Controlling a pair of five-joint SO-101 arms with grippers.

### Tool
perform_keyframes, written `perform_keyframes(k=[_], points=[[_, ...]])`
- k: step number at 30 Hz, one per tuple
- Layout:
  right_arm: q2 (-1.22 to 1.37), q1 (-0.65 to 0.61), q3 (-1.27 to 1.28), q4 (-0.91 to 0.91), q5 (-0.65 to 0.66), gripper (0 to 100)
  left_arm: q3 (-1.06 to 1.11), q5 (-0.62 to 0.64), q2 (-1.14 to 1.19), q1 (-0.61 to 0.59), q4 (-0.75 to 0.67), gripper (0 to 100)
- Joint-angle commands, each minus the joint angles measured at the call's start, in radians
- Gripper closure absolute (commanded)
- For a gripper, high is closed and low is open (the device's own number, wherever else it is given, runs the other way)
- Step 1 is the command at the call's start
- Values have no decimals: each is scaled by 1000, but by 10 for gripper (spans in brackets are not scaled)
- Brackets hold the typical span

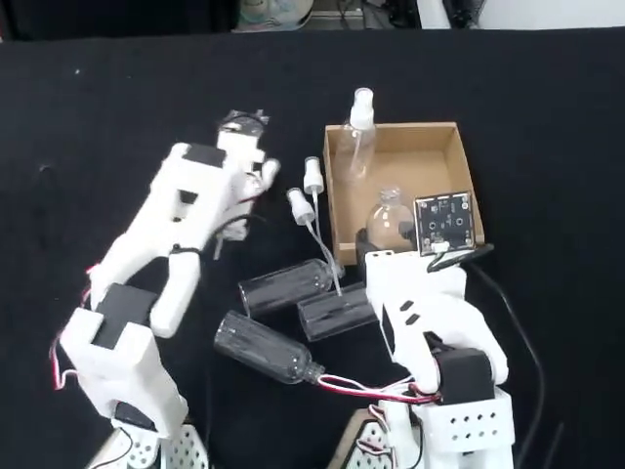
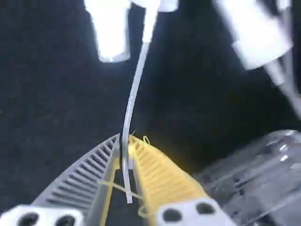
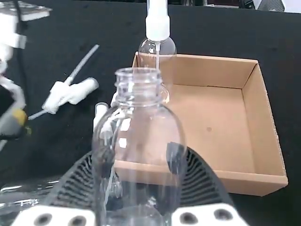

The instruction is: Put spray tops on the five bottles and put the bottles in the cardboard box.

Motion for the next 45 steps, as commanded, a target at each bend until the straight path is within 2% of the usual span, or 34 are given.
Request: perform_keyframes(k=[1, 6, 9, 13, 16, 19, 22, 24, 28, 32, 39, 45], points=[[-16, 15, -2, -25, -5, 988, -47, -127, -101, -44, 83, 970], [-16, 15, -2, -25, -5, 988, -33, -288, -204, -130, 152, 970], [-16, 15, -2, -25, -5, 988, -33, -442, -221, -170, 255, 970], [-16, 15, -2, -25, -5, 988, -33, -582, -219, -214, 362, 966], [-16, 15, 4, -25, -5, 988, -33, -680, -219, -280, 413, 865], [-16, 15, 12, -29, -5, 987, -33, -773, -219, -397, 430, 756], [-16, 9, 8, -31, -3, 987, -39, -884, -219, -495, 431, 759], [-16, 9, 8, -31, -3, 987, -41, -922, -219, -504, 431, 762], [-16, 9, 10, -31, -3, 987, -42, -841, -219, -394, 416, 762], [-16, 9, 12, -26, -3, 987, -42, -703, -219, -251, 290, 762], [-16, 11, 12, -28, -3, 987, -5, -692, -204, -128, 135, 758], [-16, 14, 12, -26, -3, 987, -1, -595, -147, -47, 41, 758]])
